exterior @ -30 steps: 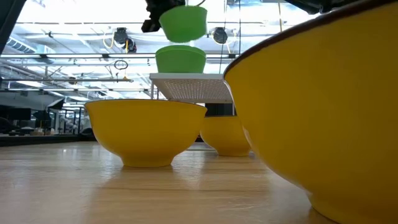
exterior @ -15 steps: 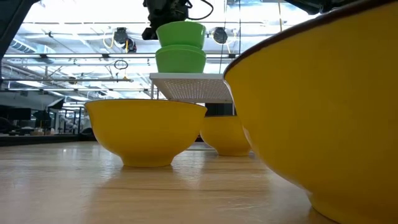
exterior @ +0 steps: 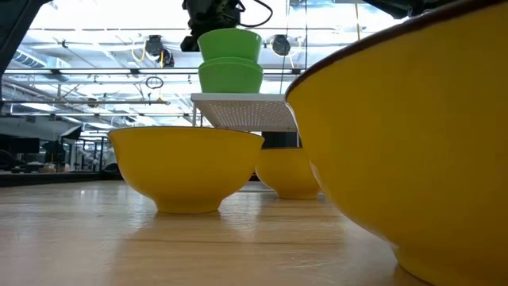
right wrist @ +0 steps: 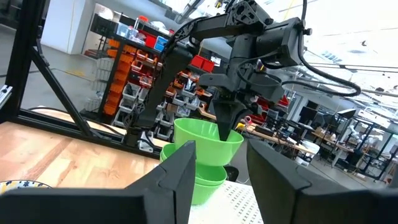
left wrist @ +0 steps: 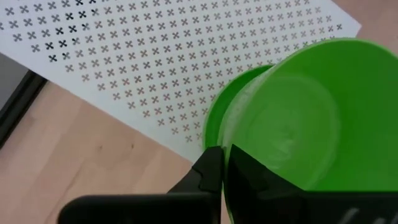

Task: Pick & Place Mini bowls
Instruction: Stack the green bowl on the shelf

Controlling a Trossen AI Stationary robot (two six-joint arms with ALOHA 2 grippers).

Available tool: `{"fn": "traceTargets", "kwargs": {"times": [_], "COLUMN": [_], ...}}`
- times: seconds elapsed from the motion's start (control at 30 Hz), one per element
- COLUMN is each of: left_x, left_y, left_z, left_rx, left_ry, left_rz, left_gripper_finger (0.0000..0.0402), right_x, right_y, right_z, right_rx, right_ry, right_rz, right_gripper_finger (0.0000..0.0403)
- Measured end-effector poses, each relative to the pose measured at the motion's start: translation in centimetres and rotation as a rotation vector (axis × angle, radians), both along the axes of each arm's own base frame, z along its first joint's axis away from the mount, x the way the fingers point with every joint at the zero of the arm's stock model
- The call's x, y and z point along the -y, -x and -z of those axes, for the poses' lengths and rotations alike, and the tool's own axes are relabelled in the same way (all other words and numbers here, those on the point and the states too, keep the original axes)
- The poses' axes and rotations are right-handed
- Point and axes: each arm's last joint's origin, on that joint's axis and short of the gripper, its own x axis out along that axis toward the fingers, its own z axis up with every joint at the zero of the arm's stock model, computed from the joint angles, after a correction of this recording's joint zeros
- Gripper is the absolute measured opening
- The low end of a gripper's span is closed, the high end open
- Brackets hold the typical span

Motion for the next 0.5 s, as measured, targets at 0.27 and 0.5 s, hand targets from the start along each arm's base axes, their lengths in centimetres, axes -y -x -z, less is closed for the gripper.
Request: {"fn": "traceTargets", "kwargs": {"times": [0.27,0.5], "left_x": [0.0,-0.1], "left_y": [-0.2,-0.4], "left_z": [1.9,2.9], "left_rx": [-0.064,-0.078], "left_ry": [0.029,0.035], "left_rz": [0.002,0.001], "left_gripper_finger": [0.0021,0.0017], "right_x": [0.0,0.0], "right_y": [0.0,0.0], "right_z": [0.0,0.0], "right_rx": [0.0,0.003], "right_ry": [0.001,0.001], "right_rz": [0.0,0.0], "right_gripper_finger": [0.013,0.013]}}
